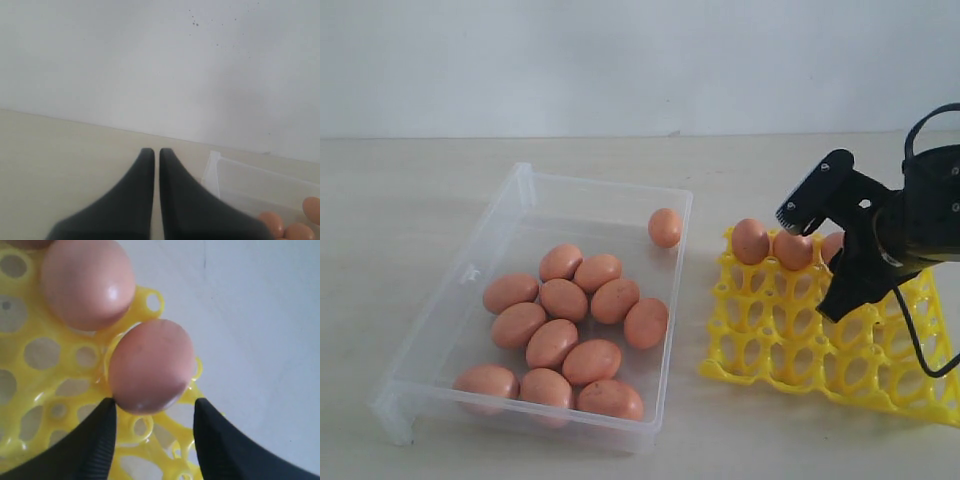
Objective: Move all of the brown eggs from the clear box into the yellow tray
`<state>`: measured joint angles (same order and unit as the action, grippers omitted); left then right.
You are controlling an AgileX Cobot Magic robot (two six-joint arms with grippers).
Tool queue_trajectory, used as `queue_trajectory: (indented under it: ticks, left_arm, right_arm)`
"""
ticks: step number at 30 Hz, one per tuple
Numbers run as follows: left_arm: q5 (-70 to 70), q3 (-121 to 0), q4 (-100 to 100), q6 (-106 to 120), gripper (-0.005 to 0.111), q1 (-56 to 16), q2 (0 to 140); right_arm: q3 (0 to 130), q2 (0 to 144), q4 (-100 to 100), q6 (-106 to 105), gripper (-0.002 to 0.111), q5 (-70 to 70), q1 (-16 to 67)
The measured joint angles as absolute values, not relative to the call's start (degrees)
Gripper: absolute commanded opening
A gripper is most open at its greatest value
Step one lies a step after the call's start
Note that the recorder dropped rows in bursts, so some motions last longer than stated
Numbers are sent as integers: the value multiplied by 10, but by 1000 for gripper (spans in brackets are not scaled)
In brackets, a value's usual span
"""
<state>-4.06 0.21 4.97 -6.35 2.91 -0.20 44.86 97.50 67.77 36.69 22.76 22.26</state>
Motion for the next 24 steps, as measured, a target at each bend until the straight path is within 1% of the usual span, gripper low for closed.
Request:
queue_trajectory:
  ticks: [9,15,19,21,24]
  left_arm:
    - [-41,2,50,-63,4,29,-2]
    - [-41,2,50,-63,4,29,-2]
    - [-41,2,50,-63,4,29,-2]
    - [-41,2,50,-63,4,29,-2]
    - [-41,2,50,-63,4,29,-2]
  right_arm:
    - [448,975,725,426,43,225,223]
    - [447,975,710,429,43,218,223]
    - [447,975,691,431,43,189,223]
    - [450,975,689,445,43,199,223]
    - [462,966,689,470,43,260,223]
